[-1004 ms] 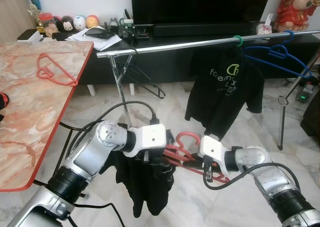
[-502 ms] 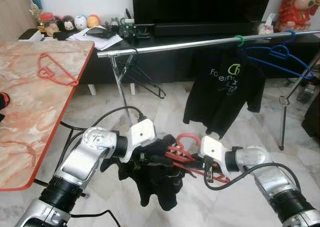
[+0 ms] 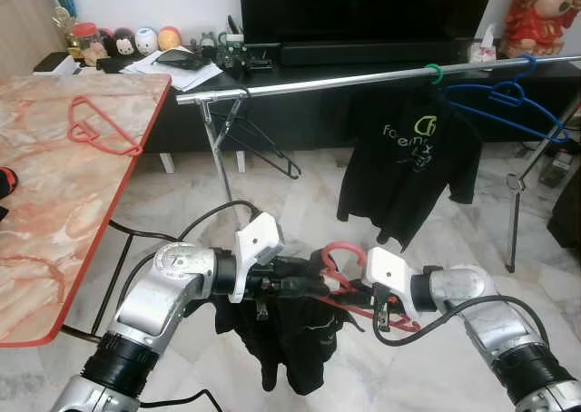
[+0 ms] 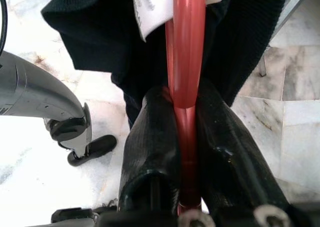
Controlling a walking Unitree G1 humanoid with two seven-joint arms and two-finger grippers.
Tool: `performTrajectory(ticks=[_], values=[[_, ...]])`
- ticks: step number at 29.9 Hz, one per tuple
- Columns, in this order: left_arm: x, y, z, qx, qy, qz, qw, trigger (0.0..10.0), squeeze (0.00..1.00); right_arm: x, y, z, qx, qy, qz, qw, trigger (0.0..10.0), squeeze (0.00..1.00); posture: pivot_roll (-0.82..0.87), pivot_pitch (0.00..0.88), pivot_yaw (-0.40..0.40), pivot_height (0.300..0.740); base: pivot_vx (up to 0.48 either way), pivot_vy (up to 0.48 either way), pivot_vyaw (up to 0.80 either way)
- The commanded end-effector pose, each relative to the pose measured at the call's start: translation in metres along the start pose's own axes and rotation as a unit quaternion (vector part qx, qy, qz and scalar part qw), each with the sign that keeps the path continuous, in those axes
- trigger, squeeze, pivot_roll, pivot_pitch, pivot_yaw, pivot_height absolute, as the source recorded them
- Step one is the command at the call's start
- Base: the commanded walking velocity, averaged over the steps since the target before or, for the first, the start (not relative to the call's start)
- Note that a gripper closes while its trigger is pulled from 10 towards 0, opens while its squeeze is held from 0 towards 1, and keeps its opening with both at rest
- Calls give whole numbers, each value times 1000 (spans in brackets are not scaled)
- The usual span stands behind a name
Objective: Hang hanger
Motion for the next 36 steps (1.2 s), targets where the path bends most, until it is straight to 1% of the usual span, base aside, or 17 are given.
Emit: performTrajectory(ticks=[1, 17, 19, 20, 22, 24, 28, 29, 31, 33, 36], values=[[7, 4, 2, 14, -7, -10, 1000, 0, 0, 9, -7, 15, 30, -16, -19, 999, 0, 0, -19, 0, 19, 740, 0, 0, 0], [9, 3, 2, 20, -14, 30, 999, 0, 0, 12, -11, 19, 32, -21, -22, 999, 0, 0, -23, 0, 14, 740, 0, 0, 0], [7, 0, 1, 14, -13, 51, 999, 0, 0, 13, -12, 18, 33, -20, -28, 999, 0, 0, -24, 0, 14, 740, 0, 0, 0], [7, 0, 1, 14, -13, 51, 999, 0, 0, 13, -12, 18, 33, -20, -28, 999, 0, 0, -24, 0, 14, 740, 0, 0, 0], [5, -5, 0, 12, -13, 77, 997, 0, 0, 14, -13, 17, 35, -13, -36, 999, 0, 0, -24, 0, 14, 740, 0, 0, 0], [4, -7, 0, 11, -11, 83, 996, 0, 0, 14, -13, 16, 35, -12, -37, 999, 0, 0, -17, 0, 9, 740, 0, 0, 0], [2, -14, -3, 2, -12, 116, 993, 0, 0, 12, -16, 11, 30, -7, -36, 999, 0, 0, -14, 0, 9, 740, 0, 0, 0], [0, -17, -5, -4, -11, 132, 991, 0, 0, 12, -18, 9, 27, -5, -39, 999, 0, 0, -14, 0, 6, 740, 0, 0, 0], [-1, -18, -6, -5, -10, 139, 990, 0, 0, 12, -20, 9, 27, -3, -40, 999, 0, 0, -14, 0, 6, 740, 0, 0, 0], [-8, -24, -7, -12, -3, 178, 984, 0, 0, 10, -28, 3, 17, 3, -36, 999, 0, 0, -19, 0, 5, 740, 0, 0, 0], [-15, -30, -8, -6, -3, 223, 975, 0, 0, 7, -37, -5, -2, 5, -40, 999, 0, 0, -24, 0, 3, 740, 0, 0, 0]])
Point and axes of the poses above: a point about 5 cm out from each wrist's last joint towards the gripper, its own y axis pointing out of the wrist towards the gripper, its own z axis along the axis of the wrist's last joint, x = y × z, the point moved 1 cm from there along y, pointing out of the wrist towards the gripper, and after that the axes turned 6 degrees about y, right-handed, at the moved point
